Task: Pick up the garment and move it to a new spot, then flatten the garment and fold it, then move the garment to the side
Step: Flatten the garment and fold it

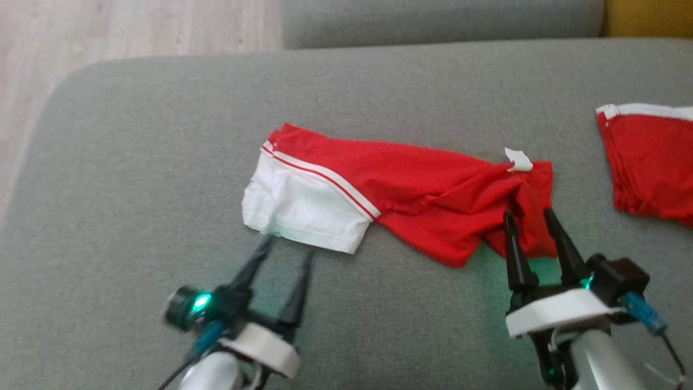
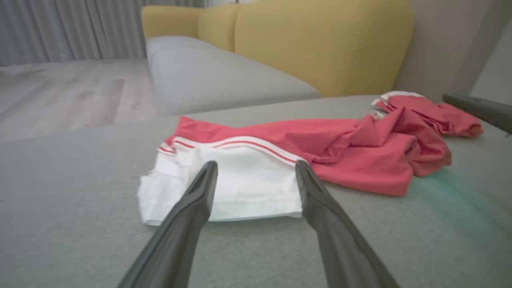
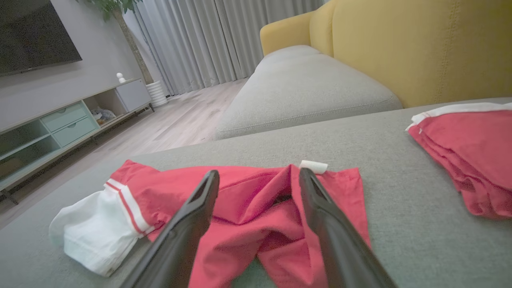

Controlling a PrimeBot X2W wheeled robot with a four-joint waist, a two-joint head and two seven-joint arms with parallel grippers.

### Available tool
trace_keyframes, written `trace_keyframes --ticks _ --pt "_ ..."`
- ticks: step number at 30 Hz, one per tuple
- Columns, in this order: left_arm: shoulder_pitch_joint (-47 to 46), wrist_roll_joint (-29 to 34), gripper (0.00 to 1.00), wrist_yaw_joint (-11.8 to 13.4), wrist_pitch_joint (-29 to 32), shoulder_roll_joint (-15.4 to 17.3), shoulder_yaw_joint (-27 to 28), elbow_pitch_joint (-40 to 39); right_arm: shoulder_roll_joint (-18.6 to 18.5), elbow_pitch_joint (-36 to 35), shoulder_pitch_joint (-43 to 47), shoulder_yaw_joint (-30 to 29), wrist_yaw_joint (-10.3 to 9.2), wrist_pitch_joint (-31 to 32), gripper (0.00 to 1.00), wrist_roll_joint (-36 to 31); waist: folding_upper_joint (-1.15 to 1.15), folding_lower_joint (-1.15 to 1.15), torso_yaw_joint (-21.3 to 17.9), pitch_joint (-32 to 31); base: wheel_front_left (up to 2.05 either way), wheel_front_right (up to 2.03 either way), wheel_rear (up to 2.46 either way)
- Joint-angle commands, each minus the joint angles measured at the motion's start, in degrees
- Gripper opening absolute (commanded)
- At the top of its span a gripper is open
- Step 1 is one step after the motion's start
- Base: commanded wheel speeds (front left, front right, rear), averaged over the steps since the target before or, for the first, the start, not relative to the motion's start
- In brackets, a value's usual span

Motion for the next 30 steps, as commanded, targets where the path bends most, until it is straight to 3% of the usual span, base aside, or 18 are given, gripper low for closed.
trace_keyframes --ticks 1,5,10,17,25,26,27,28,30 --pt "-3.8 0.78 1.0 -0.5 0.3 -0.37 0.54 -1.0 -0.19 -2.13 -3.08 0.92 -0.05 -0.62 1.0 -0.28 0.0 0.0 -1.16 1.41 0.0 0.0 0.0" --pt "-7.5 2.31 1.0 -2.29 3.24 -1.18 -4.48 2.67 -0.19 -2.31 -3.97 0.9 -0.05 -0.62 1.0 -0.18 0.0 0.0 -2.94 3.51 0.0 0.0 0.0" --pt "-10.83 3.93 1.0 -2.67 6.55 -1.04 -7.21 7.99 -0.19 -2.55 -4.58 1.23 -0.05 -0.62 1.0 0.44 0.0 0.0 -5.17 5.24 0.0 0.0 0.0" --pt "-13.79 4.6 1.0 0.38 5.81 -0.41 -5.94 13.03 -0.19 -2.86 -5.04 1.29 -0.05 -0.62 1.0 0.81 0.0 0.0 -7.48 6.9 0.0 0.0 0.0" --pt "-15.64 4.4 1.0 -0.17 8.11 -0.24 -6.81 18.49 -0.19 -3.49 -5.46 1.76 -0.05 -0.62 1.0 0.79 0.0 0.0 -8.75 8.25 0.0 0.0 0.0" --pt "-15.79 4.27 0.64 -0.48 8.26 -0.23 -7.04 19.04 -0.19 -3.5 -5.47 1.78 -0.05 -0.62 1.0 0.77 0.0 0.0 -8.86 8.27 0.0 0.0 0.0" --pt "-15.93 4.19 0.14 -0.79 8.25 -0.21 -7.34 19.46 -0.19 -3.49 -5.49 1.81 -0.05 -0.62 1.0 0.76 0.0 0.0 -8.98 8.25 0.0 0.0 0.0" --pt "-16.0 4.08 0.0 -1.1 8.09 -0.19 -7.63 19.78 -0.19 -3.43 -5.5 1.85 -0.05 -0.62 1.0 0.76 0.0 0.0 -9.08 8.15 0.0 0.0 0.0" --pt "-16.13 3.82 0.0 -1.44 7.36 -0.1 -7.9 20.09 -0.19 -3.24 -5.47 1.95 -0.05 -0.62 1.0 0.79 0.0 0.0 -9.26 7.7 0.0 0.0 0.0"
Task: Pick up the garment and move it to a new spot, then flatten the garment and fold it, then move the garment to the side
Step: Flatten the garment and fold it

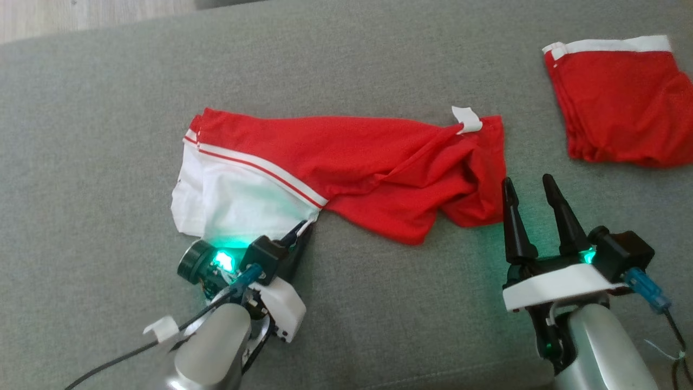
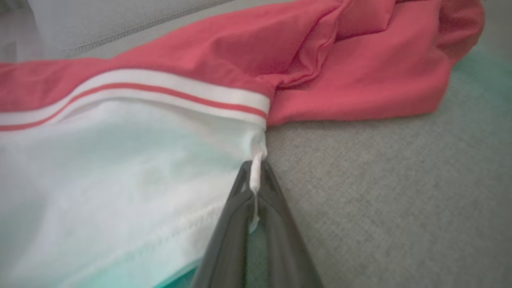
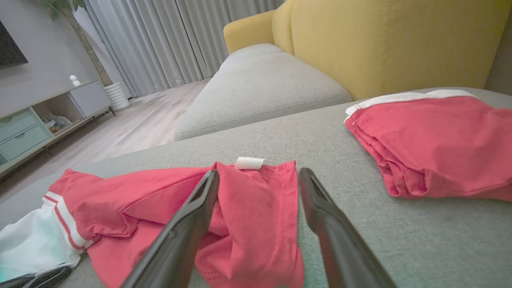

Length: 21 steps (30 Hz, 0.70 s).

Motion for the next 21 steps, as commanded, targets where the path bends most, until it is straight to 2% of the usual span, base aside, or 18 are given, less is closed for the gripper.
trace_keyframes --ticks 1,8,12,17,21 --pt "-0.2 -0.7 0.0 -0.22 -1.0 1.19 1.14 0.15 -0.19 -1.38 -1.27 1.46 -0.05 -0.62 1.0 0.28 0.0 0.0 -0.2 -1.08 0.0 0.0 0.0" --pt "-2.13 -2.07 0.0 0.09 -5.69 1.79 2.97 -4.98 -0.19 -0.56 -0.43 2.29 -0.05 -0.62 1.0 0.83 0.0 0.0 -0.82 -4.96 0.0 0.0 0.0" --pt "-5.71 -3.08 0.0 -0.41 -6.26 3.63 4.68 -10.87 -0.19 -0.35 -0.15 2.86 -0.05 -0.62 1.0 1.14 0.0 0.0 -1.5 -6.25 0.0 0.0 0.0" --pt "-14.21 -4.21 0.0 -1.31 -1.99 7.25 6.67 -16.93 -0.19 -0.78 -0.6 3.56 -0.05 -0.62 1.0 2.17 0.0 0.0 -3.18 -5.3 0.0 0.0 0.0" --pt "-22.96 -5.56 0.0 -1.92 2.92 10.78 8.04 -17.68 -0.19 -1.43 -1.46 4.45 -0.05 -0.62 1.0 3.43 0.0 0.0 -5.46 -2.56 0.0 0.0 0.0"
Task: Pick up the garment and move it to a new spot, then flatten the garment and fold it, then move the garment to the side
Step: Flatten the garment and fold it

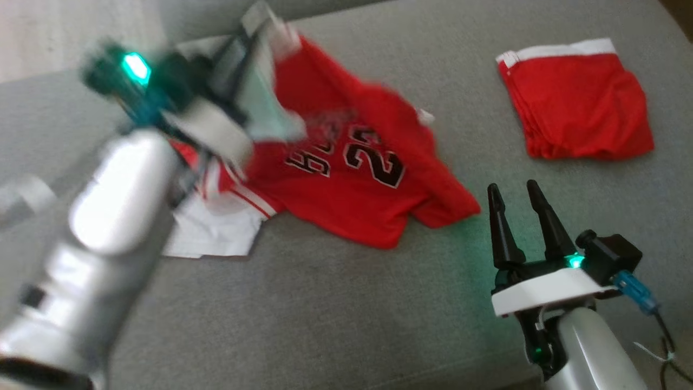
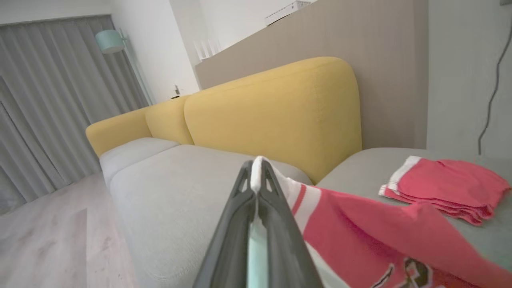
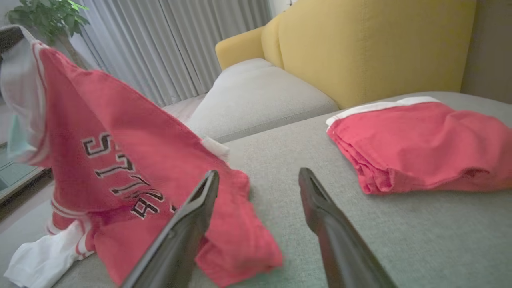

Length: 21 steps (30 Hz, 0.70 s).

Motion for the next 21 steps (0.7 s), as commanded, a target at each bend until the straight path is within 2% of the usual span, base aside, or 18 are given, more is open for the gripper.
trace_keyframes --ticks 1,7,8,15,17,21 --pt "-5.55 -0.97 0.0 -0.2 1.69 3.37 2.78 -0.85 -0.18 -2.24 -1.99 1.93 -0.04 -0.62 1.0 0.78 0.0 0.0 -2.09 2.31 0.0 0.0 0.0" --pt "-17.09 -4.06 0.0 -0.51 9.11 8.66 1.93 6.22 -0.18 -3.2 -3.49 3.62 -0.04 -0.62 1.0 2.75 0.0 0.0 -6.67 7.01 0.0 0.0 0.0" --pt "-20.43 -4.62 0.0 -0.52 10.46 10.38 0.81 9.05 -0.18 -3.53 -3.97 4.21 -0.04 -0.62 1.0 3.42 0.0 0.0 -8.01 8.51 0.0 0.0 0.0" --pt "-29.64 -4.28 0.0 -0.37 10.09 14.18 -1.19 17.61 -0.18 -4.52 -4.85 5.92 -0.04 -0.62 1.0 5.08 0.0 0.0 -10.89 12.03 0.0 0.0 0.0" --pt "-32.75 -3.48 0.0 1.34 8.14 14.76 -0.34 20.43 -0.18 -4.92 -5.15 6.38 -0.04 -0.62 1.0 5.54 0.0 0.0 -11.46 12.85 0.0 0.0 0.0" --pt "-37.73 -1.84 0.0 7.34 3.19 15.57 1.6 25.79 -0.18 -5.37 -5.4 7.02 -0.04 -0.62 1.0 5.96 0.0 0.0 -11.89 13.7 0.0 0.0 0.0"
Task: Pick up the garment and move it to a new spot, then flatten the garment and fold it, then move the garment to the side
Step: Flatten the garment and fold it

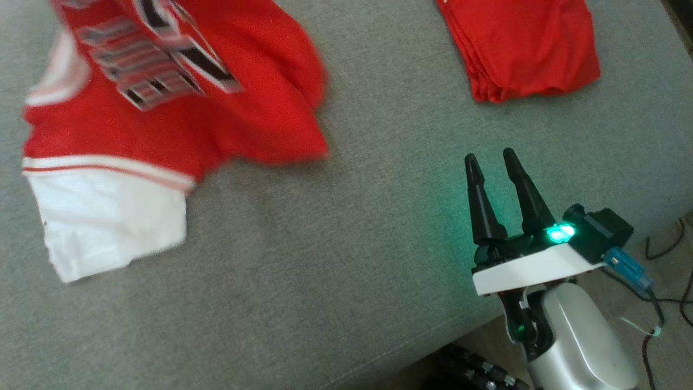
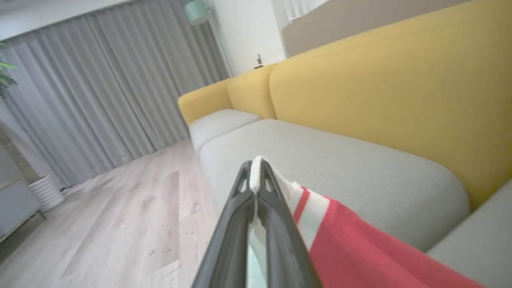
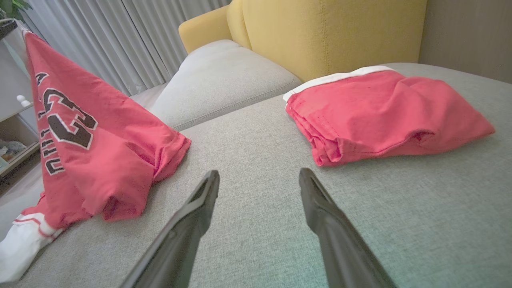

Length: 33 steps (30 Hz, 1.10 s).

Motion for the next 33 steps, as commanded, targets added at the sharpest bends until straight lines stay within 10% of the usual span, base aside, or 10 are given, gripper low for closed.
trace_keyframes --ticks 1,3,4,5,21,33 --pt "-3.38 0.46 0.0 1.0 -0.82 3.08 1.74 -0.72 -0.2 -1.96 -1.47 1.39 -0.04 -0.62 1.0 0.41 0.0 -0.02 -0.22 0.29 0.0 0.0 0.0" --pt "-3.94 0.97 0.0 2.4 -2.02 3.36 1.75 2.19 -0.2 -1.86 -1.44 1.51 -0.04 -0.62 1.0 0.32 0.0 -0.02 -0.06 0.14 0.0 0.0 0.0" --pt "-3.79 0.97 0.77 2.49 -2.39 3.09 1.61 3.48 -0.2 -1.77 -1.41 1.47 -0.04 -0.62 1.0 0.19 0.0 -0.02 0.2 0.06 0.0 0.0 0.0" --pt "-3.36 0.79 1.0 1.56 -2.07 2.61 1.2 4.86 -0.2 -1.67 -1.39 1.37 -0.04 -0.62 1.0 -0.01 0.0 -0.02 0.56 -0.08 0.0 0.0 0.0" --pt "11.55 -5.08 1.0 -5.09 -13.33 -6.71 1.12 7.15 -0.2 0.31 -0.34 -4.69 -0.04 -0.62 1.0 -6.1 0.0 -0.02 13.24 -8.91 0.0 0.0 0.0" --pt "47.95 -8.16 1.0 4.12 -13.72 -11.72 8.57 -23.71 -0.2 2.27 3.31 -8.11 -0.04 -0.62 1.0 -9.55 0.0 -0.02 23.13 -15.27 0.0 0.0 0.0"
